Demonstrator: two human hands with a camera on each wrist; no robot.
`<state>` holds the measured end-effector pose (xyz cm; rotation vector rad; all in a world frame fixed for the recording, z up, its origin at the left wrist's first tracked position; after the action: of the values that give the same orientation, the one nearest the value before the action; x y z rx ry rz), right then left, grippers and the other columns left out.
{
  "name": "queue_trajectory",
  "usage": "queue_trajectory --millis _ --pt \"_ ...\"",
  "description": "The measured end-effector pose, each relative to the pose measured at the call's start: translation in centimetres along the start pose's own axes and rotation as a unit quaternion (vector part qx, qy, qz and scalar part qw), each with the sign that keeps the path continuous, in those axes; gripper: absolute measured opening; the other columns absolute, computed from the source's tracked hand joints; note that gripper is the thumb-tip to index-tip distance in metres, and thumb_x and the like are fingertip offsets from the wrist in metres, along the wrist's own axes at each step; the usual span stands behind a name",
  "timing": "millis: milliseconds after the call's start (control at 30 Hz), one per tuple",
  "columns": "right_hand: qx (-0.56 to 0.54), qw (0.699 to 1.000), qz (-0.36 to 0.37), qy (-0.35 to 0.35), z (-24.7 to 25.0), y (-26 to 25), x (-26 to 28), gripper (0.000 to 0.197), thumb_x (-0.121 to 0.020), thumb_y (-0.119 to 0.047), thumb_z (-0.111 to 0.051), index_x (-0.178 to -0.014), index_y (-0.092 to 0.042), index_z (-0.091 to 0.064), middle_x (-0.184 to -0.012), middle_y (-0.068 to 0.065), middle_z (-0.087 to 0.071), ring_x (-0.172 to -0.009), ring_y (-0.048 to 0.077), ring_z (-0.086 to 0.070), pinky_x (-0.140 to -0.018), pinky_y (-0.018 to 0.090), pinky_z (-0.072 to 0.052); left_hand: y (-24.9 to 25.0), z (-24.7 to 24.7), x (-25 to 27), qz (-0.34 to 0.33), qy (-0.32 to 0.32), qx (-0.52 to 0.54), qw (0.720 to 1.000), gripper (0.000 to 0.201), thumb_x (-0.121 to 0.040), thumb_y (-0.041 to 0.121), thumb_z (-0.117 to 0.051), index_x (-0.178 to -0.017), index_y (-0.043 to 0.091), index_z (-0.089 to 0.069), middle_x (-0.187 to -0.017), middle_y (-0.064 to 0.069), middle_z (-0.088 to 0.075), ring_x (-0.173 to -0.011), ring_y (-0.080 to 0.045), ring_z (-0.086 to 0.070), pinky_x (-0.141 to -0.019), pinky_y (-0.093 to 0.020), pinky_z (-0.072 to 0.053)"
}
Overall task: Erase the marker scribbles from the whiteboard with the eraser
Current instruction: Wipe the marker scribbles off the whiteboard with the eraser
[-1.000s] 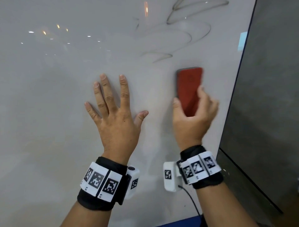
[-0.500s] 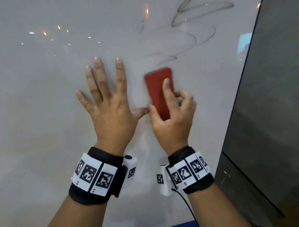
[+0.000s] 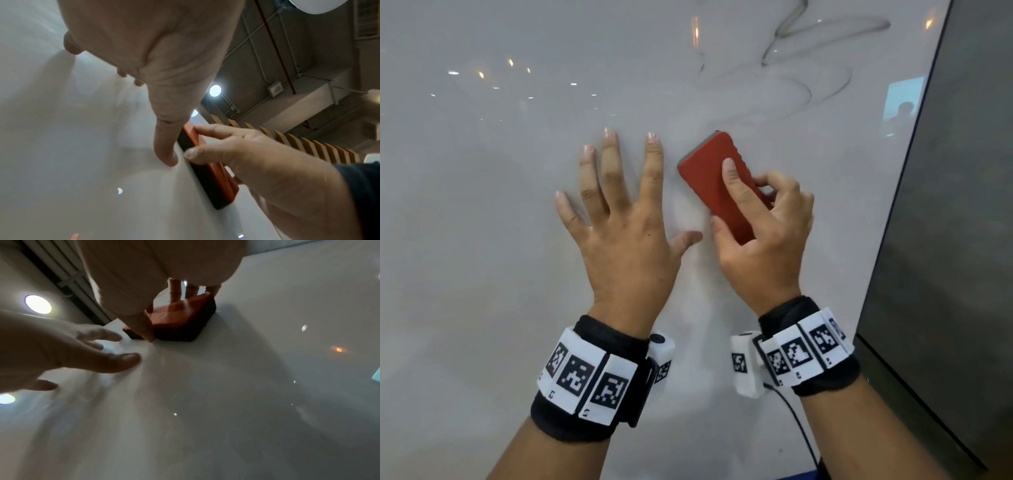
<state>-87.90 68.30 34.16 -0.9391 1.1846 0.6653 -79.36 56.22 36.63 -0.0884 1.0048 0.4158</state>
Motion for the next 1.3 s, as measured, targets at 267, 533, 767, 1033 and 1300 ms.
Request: queue_trajectory --millis 267,533,767,1033,1300 --pt "-0.004 0.994 -0.085 0.072 -0.3 0.0 -1.2 0.057 -0.077 -0.027 -0.076 -0.132 -0.022 -0.063 -0.112 0.013 -0.056 -0.095 0.033 -0.052 -0.089 0.047 -0.046 -0.3 1.3 -2.8 -0.021 0.000 0.022 1.000 0.111 -0.073 0.056 -0.076 -0.158 0.029 -0.009 -0.164 -0.014 0.001 -0.151 -0.035 0.003 -0.112 -0.072 -0.011" --pt "0.006 0.996 -0.057 0.074 0.4 1.9 -1.9 0.055 -0.079 -0.027 -0.075 -0.133 -0.022 -0.063 -0.113 0.012 -0.056 -0.095 0.032 -0.051 -0.089 0.050 -0.046 -0.6 1.0 -2.5 -0.043 -0.018 -0.011 0.999 0.109 -0.080 0.067 -0.060 -0.157 0.030 0.007 -0.164 -0.012 0.013 -0.151 -0.035 0.011 -0.113 -0.071 -0.007" --pt "-0.018 0.999 -0.026 0.013 -0.8 -1.3 -0.5 0.057 -0.078 -0.028 -0.077 -0.133 -0.025 -0.062 -0.115 0.009 -0.055 -0.098 0.028 -0.050 -0.089 0.046 -0.045 0.0 1.8 -2.8 -0.029 -0.006 -0.010 1.000 0.108 -0.075 0.058 -0.075 -0.157 0.027 -0.011 -0.164 -0.015 -0.003 -0.150 -0.038 -0.002 -0.111 -0.072 -0.016" --pt "-0.025 0.987 -0.115 0.110 1.1 2.5 -4.5 0.058 -0.076 -0.027 -0.076 -0.132 -0.024 -0.064 -0.112 0.012 -0.054 -0.096 0.020 -0.043 -0.092 0.045 -0.046 0.5 2.9 -4.8 -0.042 -0.015 -0.015 0.999 0.117 -0.067 0.054 -0.084 -0.153 0.021 -0.012 -0.163 -0.017 0.008 -0.150 -0.036 0.008 -0.114 -0.068 -0.011" --pt "0.026 0.998 0.042 -0.029 0.3 -0.4 -3.0 0.057 -0.077 -0.026 -0.073 -0.133 -0.030 -0.063 -0.117 0.005 -0.056 -0.099 0.027 -0.049 -0.086 0.044 -0.043 0.2 2.6 -5.2 -0.064 -0.055 -0.029 0.996 0.129 -0.074 0.064 -0.073 -0.154 0.021 0.018 -0.161 -0.013 0.025 -0.149 -0.032 0.020 -0.114 -0.067 -0.004"
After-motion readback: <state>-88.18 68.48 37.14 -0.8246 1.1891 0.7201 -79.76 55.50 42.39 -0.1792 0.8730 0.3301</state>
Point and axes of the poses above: each hand's wrist, its own x-axis away from the middle knuckle, its own z-axis out of the back of the hand, y = z × x, the point moved 1 cm from there along -x, towards the middle knuckle
